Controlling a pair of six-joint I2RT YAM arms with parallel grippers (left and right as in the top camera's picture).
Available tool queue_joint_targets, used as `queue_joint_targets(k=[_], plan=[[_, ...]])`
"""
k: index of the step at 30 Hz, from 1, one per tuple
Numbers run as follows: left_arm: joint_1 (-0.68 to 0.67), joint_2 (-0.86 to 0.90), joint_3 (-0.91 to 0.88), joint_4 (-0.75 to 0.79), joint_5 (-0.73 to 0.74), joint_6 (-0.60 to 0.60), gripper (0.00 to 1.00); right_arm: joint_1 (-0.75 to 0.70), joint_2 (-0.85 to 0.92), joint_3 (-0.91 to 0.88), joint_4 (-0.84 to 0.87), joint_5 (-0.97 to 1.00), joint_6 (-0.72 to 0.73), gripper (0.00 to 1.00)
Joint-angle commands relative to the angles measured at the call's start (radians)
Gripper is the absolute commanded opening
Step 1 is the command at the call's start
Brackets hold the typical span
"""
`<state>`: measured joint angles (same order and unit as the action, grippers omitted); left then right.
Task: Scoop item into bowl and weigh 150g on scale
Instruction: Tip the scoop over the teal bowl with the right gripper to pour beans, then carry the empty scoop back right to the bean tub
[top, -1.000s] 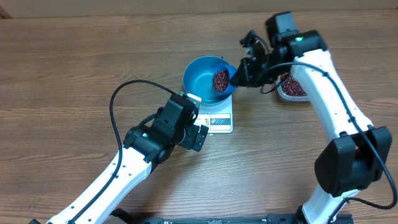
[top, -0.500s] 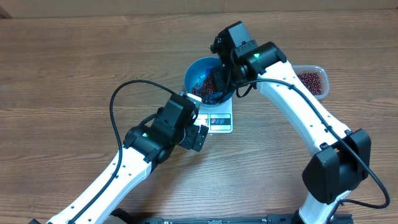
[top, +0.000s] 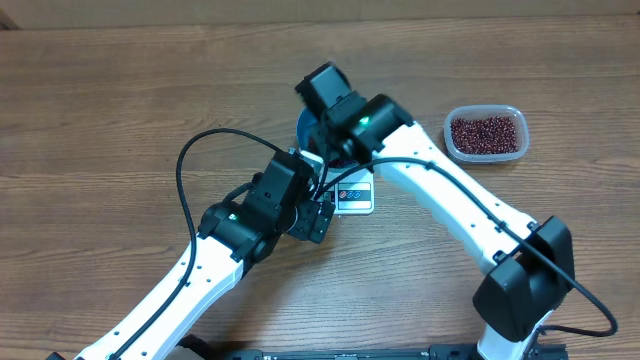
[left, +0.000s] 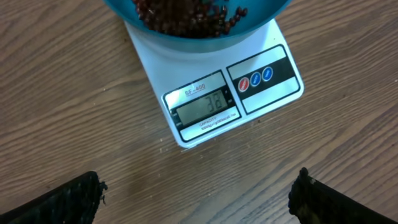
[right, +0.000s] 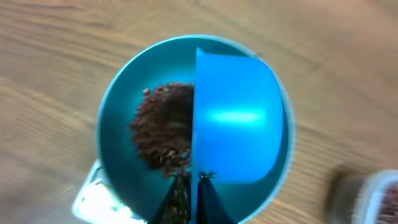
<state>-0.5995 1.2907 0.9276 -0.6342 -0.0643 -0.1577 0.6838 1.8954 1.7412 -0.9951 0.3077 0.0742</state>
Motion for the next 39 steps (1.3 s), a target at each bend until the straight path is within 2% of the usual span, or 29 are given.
queue_joint_targets(k=[1,15,24,39], plan=[[0.003,0.005,-0.008,0.006,0.013,0.008,0.99,0.038,-0.05,0.035,0.015,0.209,0.0,0.04],[0.003,0.005,-0.008,0.006,0.013,0.008,1.0,0.046,-0.052,0.035,0.018,0.219,0.001,0.04],[0.003,0.005,-0.008,0.006,0.013,0.008,1.0,-0.045,-0.093,0.035,0.018,0.035,0.0,0.04],[0.003,0.005,-0.008,0.006,0.013,0.008,1.0,-0.256,-0.246,0.035,-0.019,-0.435,-0.033,0.04]])
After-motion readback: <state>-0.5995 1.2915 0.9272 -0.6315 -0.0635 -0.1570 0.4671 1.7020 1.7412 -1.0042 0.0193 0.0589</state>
